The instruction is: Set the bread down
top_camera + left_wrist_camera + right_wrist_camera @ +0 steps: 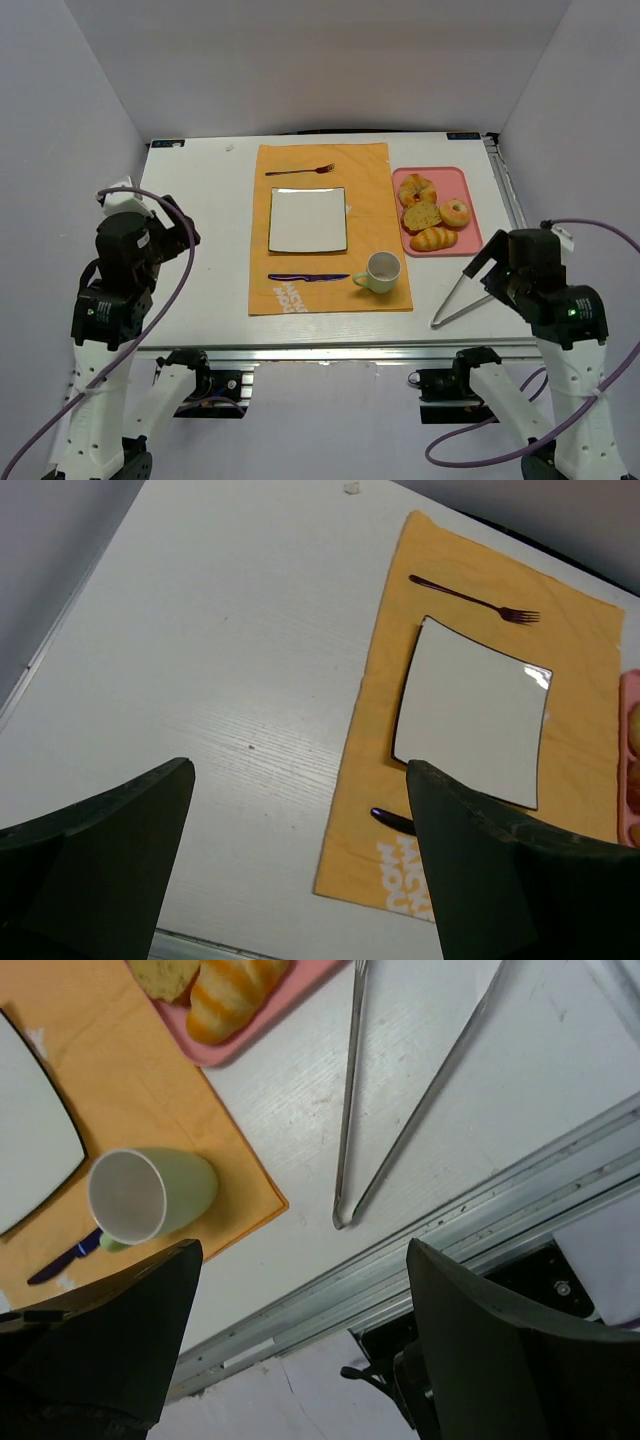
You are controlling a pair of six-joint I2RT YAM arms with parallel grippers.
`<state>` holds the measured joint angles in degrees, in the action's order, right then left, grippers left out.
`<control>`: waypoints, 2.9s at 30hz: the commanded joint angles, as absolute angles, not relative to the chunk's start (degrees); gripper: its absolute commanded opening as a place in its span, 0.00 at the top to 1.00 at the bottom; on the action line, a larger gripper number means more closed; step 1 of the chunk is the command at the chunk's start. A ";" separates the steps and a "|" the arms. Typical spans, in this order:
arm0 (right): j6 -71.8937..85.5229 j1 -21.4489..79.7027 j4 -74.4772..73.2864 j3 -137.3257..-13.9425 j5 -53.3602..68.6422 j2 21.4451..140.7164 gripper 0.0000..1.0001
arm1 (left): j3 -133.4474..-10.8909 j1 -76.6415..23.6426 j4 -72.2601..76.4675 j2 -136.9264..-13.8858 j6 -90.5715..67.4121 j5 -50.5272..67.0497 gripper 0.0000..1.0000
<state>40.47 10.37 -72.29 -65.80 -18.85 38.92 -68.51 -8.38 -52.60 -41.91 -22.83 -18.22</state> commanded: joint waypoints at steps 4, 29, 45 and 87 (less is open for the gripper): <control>44.55 10.46 -73.57 -73.22 -24.70 45.52 0.11 | -70.94 -9.49 -63.10 -44.74 -19.07 -13.72 0.02; 39.82 -5.78 -49.49 -45.35 -9.76 52.90 0.11 | -74.36 -9.49 -56.69 -54.58 -18.45 -15.55 0.02; 30.15 -12.04 -35.77 -35.68 -2.73 60.03 0.11 | -73.92 -9.49 -57.83 -57.30 -17.67 -18.37 0.02; 30.77 -9.67 -47.51 -49.29 -11.87 65.94 0.43 | -76.55 -14.76 -58.01 -60.29 -14.94 -25.75 0.02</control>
